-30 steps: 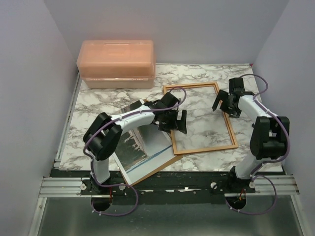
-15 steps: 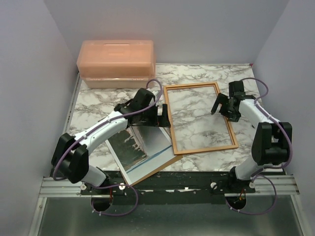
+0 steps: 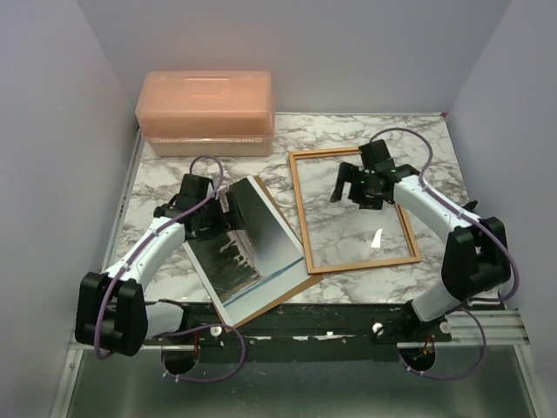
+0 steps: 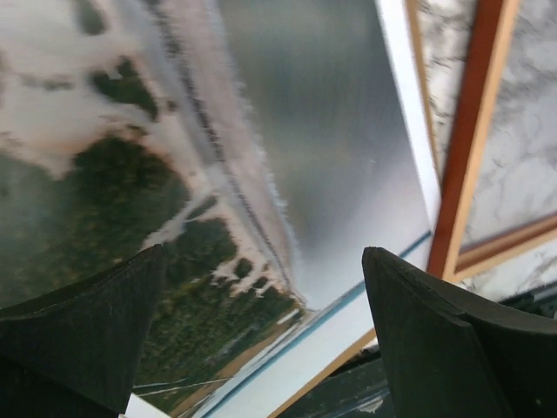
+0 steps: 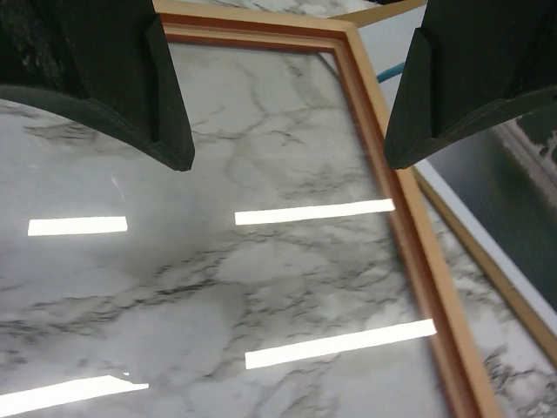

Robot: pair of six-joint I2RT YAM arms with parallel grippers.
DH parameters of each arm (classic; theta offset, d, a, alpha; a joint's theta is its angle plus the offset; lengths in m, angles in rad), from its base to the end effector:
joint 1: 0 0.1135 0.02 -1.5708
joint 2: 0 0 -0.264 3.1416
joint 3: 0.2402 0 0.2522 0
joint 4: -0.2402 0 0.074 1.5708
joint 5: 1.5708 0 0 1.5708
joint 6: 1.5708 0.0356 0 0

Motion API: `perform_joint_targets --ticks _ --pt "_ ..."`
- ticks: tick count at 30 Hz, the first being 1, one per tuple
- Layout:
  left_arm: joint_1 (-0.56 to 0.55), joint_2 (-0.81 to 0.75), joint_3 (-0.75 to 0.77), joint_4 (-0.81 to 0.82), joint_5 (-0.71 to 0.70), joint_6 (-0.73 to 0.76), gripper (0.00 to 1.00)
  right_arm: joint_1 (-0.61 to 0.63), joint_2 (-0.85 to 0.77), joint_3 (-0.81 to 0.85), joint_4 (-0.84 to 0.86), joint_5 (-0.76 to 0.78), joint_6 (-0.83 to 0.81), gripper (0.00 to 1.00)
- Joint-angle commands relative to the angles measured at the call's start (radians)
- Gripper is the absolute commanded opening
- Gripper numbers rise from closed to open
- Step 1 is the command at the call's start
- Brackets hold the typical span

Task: Put the photo into the frame
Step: Adjust the photo at the center of the board.

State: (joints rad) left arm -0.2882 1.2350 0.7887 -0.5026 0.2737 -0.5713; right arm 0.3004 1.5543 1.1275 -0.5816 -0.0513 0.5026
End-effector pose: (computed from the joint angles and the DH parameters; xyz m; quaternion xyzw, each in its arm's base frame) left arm 0.2302 -0.0783 0.2231 -0.0917 0.9396 -0.2444 0.2214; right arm 0.3069 0.0970 0.2380 0.0899 0.9562 0.1311 0.2457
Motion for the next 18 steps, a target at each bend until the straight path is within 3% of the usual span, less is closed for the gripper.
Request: perform_joint_targets --ticks 1,12,18 --pt "0.133 -0.038 -0.046 -0.056 -0.057 0.028 0.98 0.142 0.080 0.094 -0.001 0.001 0.069 1.00" --pt "0.272 -0.041 -0.102 -0.095 -0.264 -0.023 0.97 0.446 0.364 0.330 0.000 0.042 0.114 0.98" --pt "0.279 -0.022 -0.132 -0.077 -0.319 -0.035 0.98 0.512 0.534 0.456 -0.042 0.121 0.136 0.98"
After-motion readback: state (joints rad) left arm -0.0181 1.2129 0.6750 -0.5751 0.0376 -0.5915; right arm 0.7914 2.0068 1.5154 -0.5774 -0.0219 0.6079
